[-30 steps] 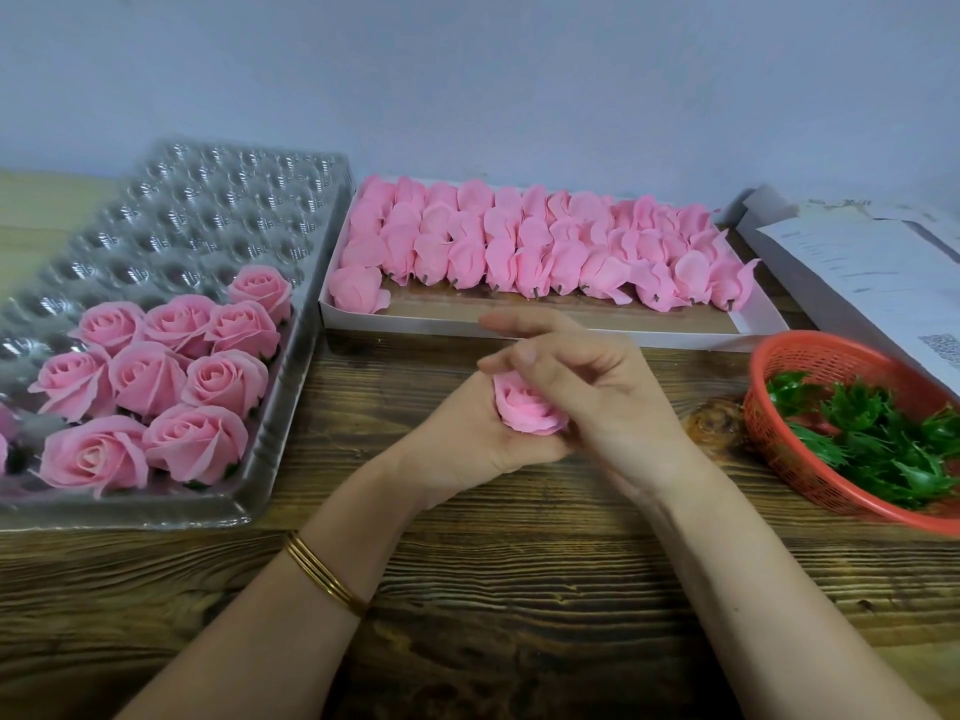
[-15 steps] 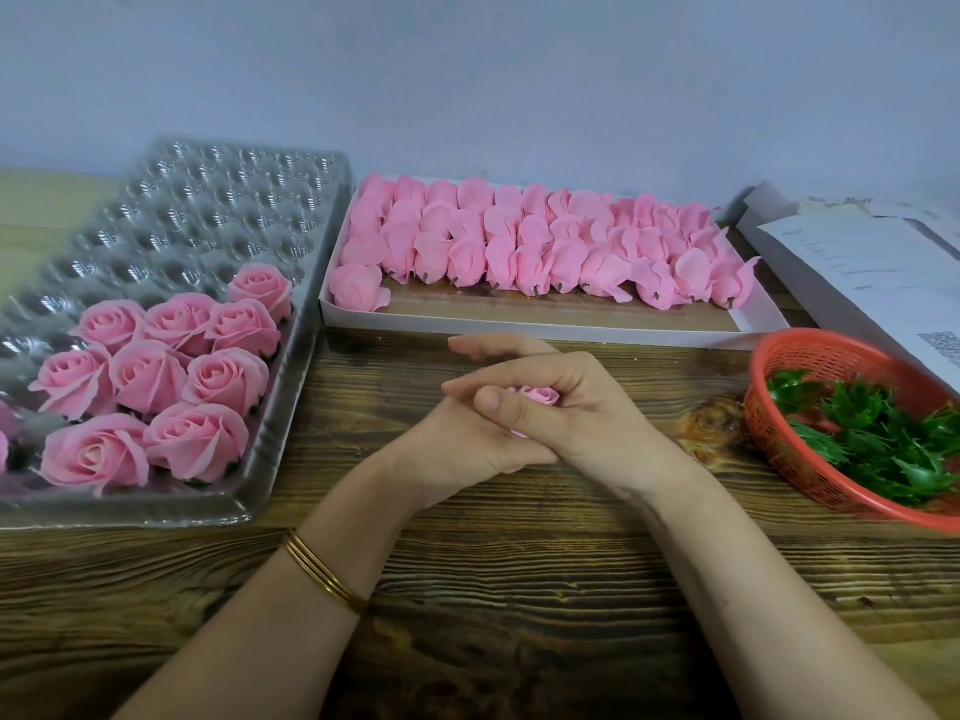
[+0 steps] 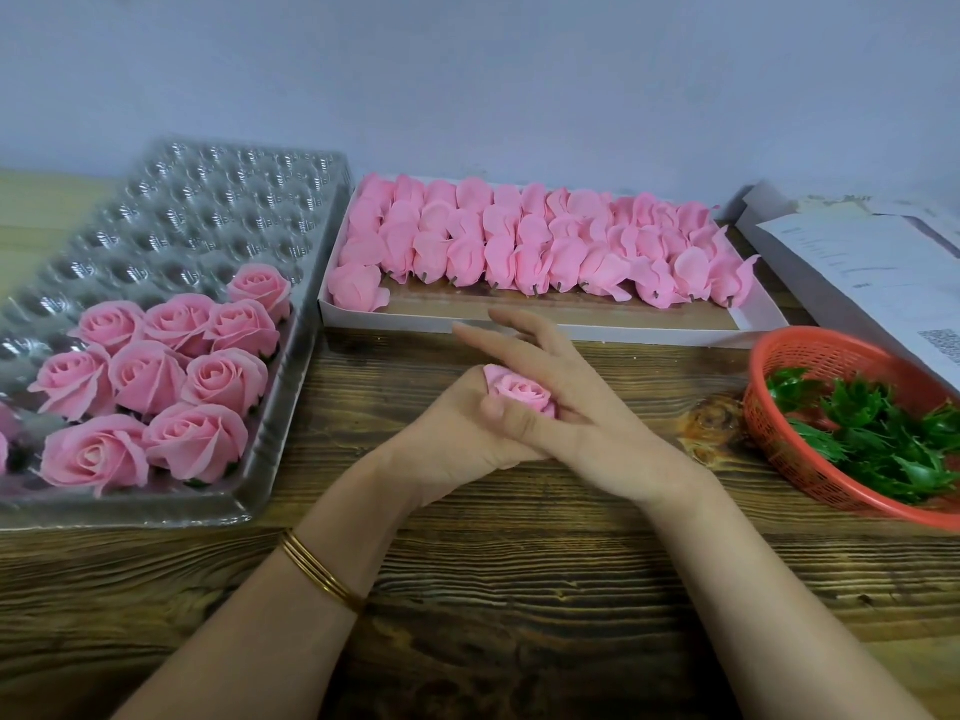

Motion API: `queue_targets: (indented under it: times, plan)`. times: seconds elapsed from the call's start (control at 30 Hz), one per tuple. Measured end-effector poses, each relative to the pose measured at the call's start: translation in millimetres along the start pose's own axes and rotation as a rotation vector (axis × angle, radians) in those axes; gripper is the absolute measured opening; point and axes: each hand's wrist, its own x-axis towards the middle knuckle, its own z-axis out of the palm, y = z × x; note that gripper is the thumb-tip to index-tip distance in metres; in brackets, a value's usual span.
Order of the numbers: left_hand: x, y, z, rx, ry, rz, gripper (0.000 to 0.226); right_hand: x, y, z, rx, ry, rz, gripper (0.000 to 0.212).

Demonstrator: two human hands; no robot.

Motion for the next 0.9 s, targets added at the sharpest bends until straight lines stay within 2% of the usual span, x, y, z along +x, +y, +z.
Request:
queue_targets:
  times: [0.03,0.1,0.17,0.23,0.43,0.5,0.53,0.9]
  plan:
    - [3,29,-5,-0.301,-0.001,0.168,0.031,1,0,0,0.055,0.054,-0.005,0.053]
    - [0,47,-21,-0.227,0.065,0.175,0.023,3,0,-2,0.180,0.203,-0.028,0.038]
    - [8,41,-15,-0.243,0.073,0.192,0.023,5,-1,-3,0.257,0.331,-0.048,0.028]
    - [12,40,-9,-0.239,0.071,0.185,0.026,6,-2,-2,0.312,0.387,-0.053,0.023]
    - [10,39,-13,-0.308,0.060,0.249,0.033,6,-6,10,0.286,0.347,-0.094,0.015]
    - [10,36,-13,-0.316,0.076,0.240,0.014,6,-4,12,0.285,0.335,-0.093,0.015]
    - [9,37,-13,-0.304,0.109,0.221,0.012,6,-3,12,0.284,0.330,-0.093,0.015]
    - [10,36,-14,-0.333,0.178,0.188,0.032,5,-3,12,0.272,0.279,-0.094,0.026]
